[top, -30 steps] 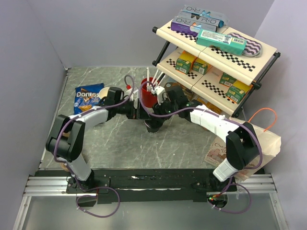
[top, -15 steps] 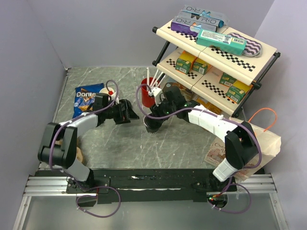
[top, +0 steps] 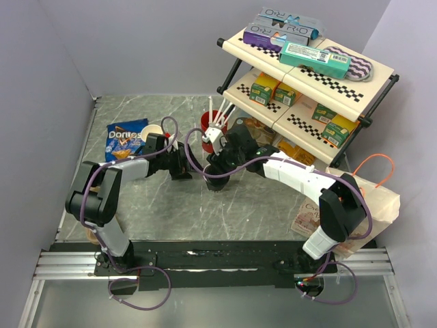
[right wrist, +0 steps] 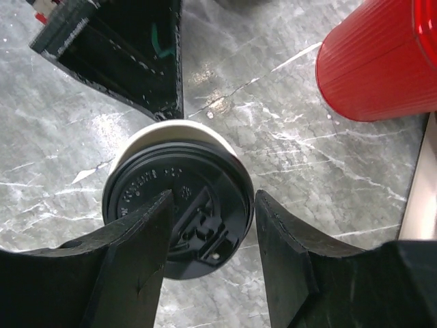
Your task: Pack the takeout coffee
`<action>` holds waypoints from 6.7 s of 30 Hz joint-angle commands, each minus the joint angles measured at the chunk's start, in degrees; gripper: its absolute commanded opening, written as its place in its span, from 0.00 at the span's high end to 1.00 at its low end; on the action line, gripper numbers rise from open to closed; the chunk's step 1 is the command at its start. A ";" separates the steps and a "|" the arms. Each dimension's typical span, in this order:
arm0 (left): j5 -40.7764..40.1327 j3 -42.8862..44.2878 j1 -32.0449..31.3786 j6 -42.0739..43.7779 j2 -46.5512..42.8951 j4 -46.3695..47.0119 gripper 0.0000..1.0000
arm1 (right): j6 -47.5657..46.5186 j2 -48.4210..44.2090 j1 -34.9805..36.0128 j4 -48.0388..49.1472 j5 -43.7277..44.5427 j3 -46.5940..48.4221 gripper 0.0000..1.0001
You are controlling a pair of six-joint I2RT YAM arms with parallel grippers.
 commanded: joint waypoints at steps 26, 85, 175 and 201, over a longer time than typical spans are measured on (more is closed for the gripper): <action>3.70 2.10 -0.89 -1.01 2.46 1.82 0.07 | -4.06 5.92 2.31 2.91 2.16 6.39 0.41; 10.28 5.44 0.17 -5.05 1.94 10.69 0.05 | -5.73 -8.05 2.13 -3.95 12.35 -3.10 0.41; 12.22 13.09 -6.34 4.61 10.99 2.44 0.07 | 17.56 -7.96 -12.37 -0.70 -13.58 -12.51 0.39; 16.18 13.09 -6.95 6.98 6.77 1.12 0.05 | 21.42 -9.90 -14.65 1.85 -27.28 -13.56 0.01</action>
